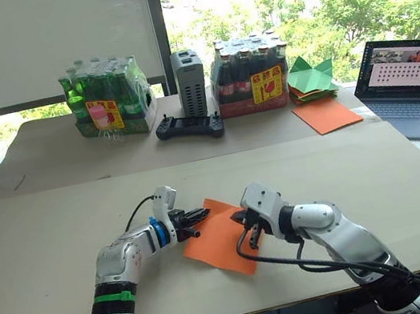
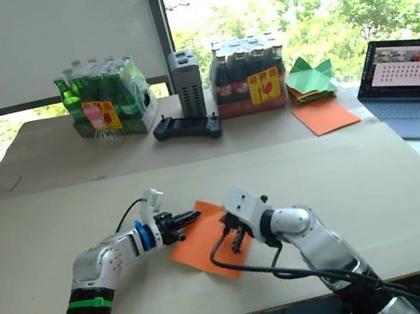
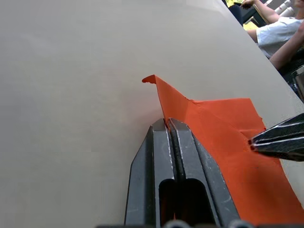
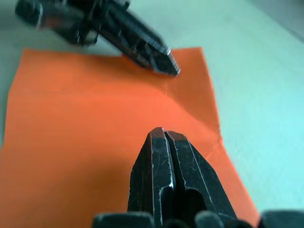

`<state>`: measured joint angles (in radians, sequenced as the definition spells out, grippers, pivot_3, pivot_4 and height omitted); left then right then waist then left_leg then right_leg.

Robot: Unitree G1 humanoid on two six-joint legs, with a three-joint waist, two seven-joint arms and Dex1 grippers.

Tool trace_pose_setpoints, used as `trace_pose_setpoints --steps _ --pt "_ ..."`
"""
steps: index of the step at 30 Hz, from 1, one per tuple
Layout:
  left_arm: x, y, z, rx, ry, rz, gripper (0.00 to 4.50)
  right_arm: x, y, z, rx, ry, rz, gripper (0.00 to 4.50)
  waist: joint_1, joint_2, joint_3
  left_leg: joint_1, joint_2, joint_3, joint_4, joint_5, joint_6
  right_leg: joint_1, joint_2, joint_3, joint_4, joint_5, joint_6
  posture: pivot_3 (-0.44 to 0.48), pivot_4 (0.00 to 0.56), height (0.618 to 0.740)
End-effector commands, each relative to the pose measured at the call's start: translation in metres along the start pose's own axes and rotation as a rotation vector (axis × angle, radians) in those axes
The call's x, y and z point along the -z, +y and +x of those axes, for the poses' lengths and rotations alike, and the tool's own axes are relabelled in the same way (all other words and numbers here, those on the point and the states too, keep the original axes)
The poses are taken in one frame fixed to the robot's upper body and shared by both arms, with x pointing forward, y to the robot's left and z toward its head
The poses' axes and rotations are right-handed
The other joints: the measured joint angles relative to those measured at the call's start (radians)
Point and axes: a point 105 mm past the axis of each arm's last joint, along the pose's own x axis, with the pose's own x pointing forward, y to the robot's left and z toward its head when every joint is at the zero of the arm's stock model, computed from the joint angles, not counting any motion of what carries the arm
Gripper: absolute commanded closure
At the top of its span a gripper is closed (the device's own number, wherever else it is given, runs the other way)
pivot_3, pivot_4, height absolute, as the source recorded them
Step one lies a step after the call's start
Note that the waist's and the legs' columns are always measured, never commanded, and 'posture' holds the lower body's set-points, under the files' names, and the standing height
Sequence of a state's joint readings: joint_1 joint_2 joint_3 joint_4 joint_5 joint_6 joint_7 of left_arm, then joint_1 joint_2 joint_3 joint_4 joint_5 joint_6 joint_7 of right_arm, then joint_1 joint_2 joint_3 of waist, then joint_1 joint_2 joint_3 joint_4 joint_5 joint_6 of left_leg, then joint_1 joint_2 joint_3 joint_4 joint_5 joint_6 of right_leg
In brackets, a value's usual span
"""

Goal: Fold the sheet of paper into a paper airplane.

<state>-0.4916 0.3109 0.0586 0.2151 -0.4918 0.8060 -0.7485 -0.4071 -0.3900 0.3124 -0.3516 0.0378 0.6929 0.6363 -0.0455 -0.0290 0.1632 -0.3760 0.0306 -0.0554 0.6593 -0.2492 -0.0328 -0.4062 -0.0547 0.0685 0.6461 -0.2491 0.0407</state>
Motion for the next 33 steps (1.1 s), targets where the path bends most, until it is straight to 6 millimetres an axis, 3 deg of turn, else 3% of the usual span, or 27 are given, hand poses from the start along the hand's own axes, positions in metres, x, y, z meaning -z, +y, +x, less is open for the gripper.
trace_pose_setpoints --steps 1,6,13,22,25,31,33 --pt "-0.014 -0.005 -0.009 -0.03 -0.088 0.008 4.45 -0.033 -0.018 -0.005 0.074 -0.141 0.043 4.5 0.003 0.0 0.0 0.0 0.0 0.0 0.0 0.0 0.0 0.0 0.0 0.0 0.0 0.0 0.0 0.0 0.15 0.74" --pt "-0.019 -0.002 -0.022 -0.135 -0.179 -0.011 4.45 -0.043 -0.025 -0.004 0.1 -0.188 0.073 4.5 0.004 0.0 0.0 -0.006 -0.001 0.0 0.0 0.0 0.0 -0.004 -0.002 0.0 -0.001 0.0 0.001 0.0 0.15 0.74" --pt "-0.03 0.004 -0.049 -0.281 -0.347 -0.051 4.45 -0.04 -0.024 -0.001 0.091 -0.184 0.086 4.5 0.002 0.0 0.0 -0.013 -0.001 0.0 0.0 0.0 0.0 -0.015 -0.002 0.0 0.002 0.002 0.0 0.0 0.15 0.74" --pt "-0.012 -0.001 -0.058 -0.294 -0.315 -0.074 4.45 -0.039 -0.021 0.005 0.063 -0.183 0.094 4.5 0.002 0.0 0.0 -0.013 -0.002 0.0 0.0 0.0 0.0 -0.015 -0.002 0.0 0.002 0.002 0.0 0.0 0.15 0.74" --pt "-0.01 0.003 -0.062 -0.294 -0.317 -0.092 3.65 -0.039 -0.02 0.006 0.056 -0.183 0.095 4.5 0.001 0.0 0.0 -0.013 -0.001 0.0 0.0 0.0 0.0 -0.015 -0.002 0.0 0.002 0.002 0.0 0.0 0.15 0.74" --pt "-0.018 0.022 -0.075 -0.363 -0.311 -0.056 1.64 -0.038 -0.019 0.007 0.05 -0.182 0.102 4.5 0.001 0.0 0.0 -0.013 -0.001 0.0 0.0 0.0 0.0 -0.015 -0.002 0.0 0.002 0.002 0.0 0.0 0.15 0.74" --pt "-0.027 0.028 -0.083 -0.374 -0.337 -0.057 1.64 -0.038 -0.019 0.007 0.049 -0.183 0.105 4.5 0.001 0.0 0.0 -0.013 -0.002 0.0 0.0 0.0 0.0 -0.015 -0.002 0.0 0.002 0.002 0.0 0.0 0.15 0.74"
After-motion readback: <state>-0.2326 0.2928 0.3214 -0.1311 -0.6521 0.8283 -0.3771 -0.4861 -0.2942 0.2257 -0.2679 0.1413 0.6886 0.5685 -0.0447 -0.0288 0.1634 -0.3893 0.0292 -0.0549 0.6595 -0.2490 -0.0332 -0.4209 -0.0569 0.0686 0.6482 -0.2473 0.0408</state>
